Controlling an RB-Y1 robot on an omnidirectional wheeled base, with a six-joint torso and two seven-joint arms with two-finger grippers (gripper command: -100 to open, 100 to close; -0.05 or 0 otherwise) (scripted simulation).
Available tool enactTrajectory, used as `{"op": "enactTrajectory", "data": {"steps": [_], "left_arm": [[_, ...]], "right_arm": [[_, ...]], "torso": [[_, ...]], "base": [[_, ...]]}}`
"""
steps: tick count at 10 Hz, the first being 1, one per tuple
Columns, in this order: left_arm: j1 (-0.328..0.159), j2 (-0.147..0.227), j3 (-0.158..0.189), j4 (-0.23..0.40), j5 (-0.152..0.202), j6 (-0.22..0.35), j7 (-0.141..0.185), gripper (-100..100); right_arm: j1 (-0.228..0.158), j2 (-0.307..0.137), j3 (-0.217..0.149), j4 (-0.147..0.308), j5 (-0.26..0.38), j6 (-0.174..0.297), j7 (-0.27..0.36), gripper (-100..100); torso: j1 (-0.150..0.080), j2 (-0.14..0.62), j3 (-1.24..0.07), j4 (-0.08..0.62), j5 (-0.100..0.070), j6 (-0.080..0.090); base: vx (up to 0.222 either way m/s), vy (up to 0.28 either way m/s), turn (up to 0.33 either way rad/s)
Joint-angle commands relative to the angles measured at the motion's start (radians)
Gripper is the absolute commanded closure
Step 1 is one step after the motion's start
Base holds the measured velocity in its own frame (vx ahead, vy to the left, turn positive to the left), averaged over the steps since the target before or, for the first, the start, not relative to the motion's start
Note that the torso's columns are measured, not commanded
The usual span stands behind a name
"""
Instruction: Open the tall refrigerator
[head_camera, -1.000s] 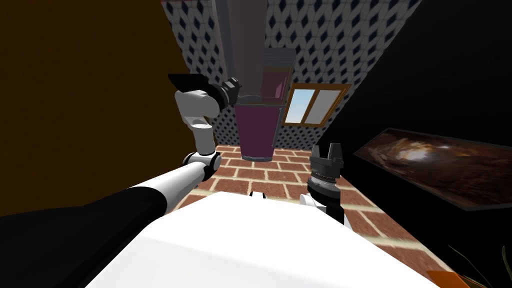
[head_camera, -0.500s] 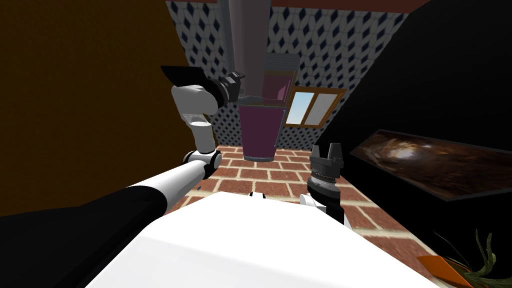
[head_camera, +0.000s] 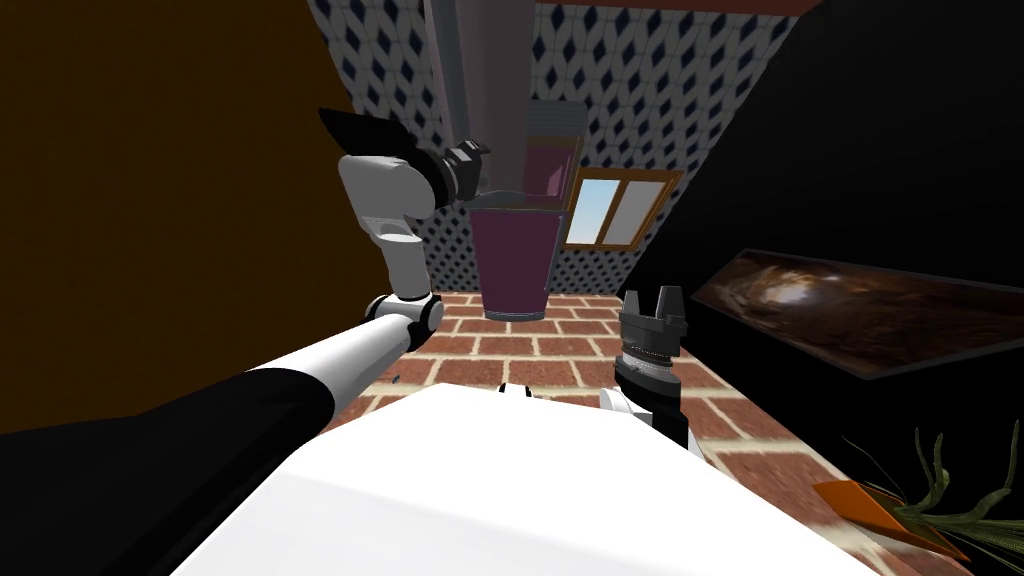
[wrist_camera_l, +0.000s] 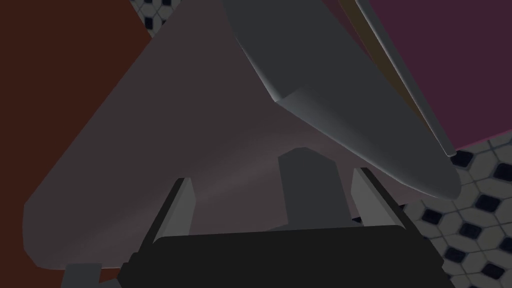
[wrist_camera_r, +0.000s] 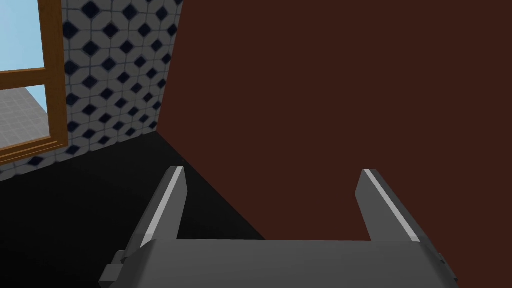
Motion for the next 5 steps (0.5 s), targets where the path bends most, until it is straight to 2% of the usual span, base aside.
{"op": "enactTrajectory", "data": {"steps": [1,5], "left_arm": [[-0.046,0.020,0.016,0.023,-0.008,-0.010,-0.005,-100],[-0.046,0.020,0.016,0.023,-0.008,-0.010,-0.005,-100]], "right_arm": [[0.000,0.000,0.000,0.000,0.000,0.000,0.000,0],[0.000,0.000,0.000,0.000,0.000,0.000,0.000,0]], "torso": [[0.001,0.000,0.000,0.000,0.001,-0.001],[-0.002,-0.001,-0.001,0.003,-0.002,0.000]], "base": [[-0.021,0.004,-0.041],[-0.006,0.004,-0.002]]}}
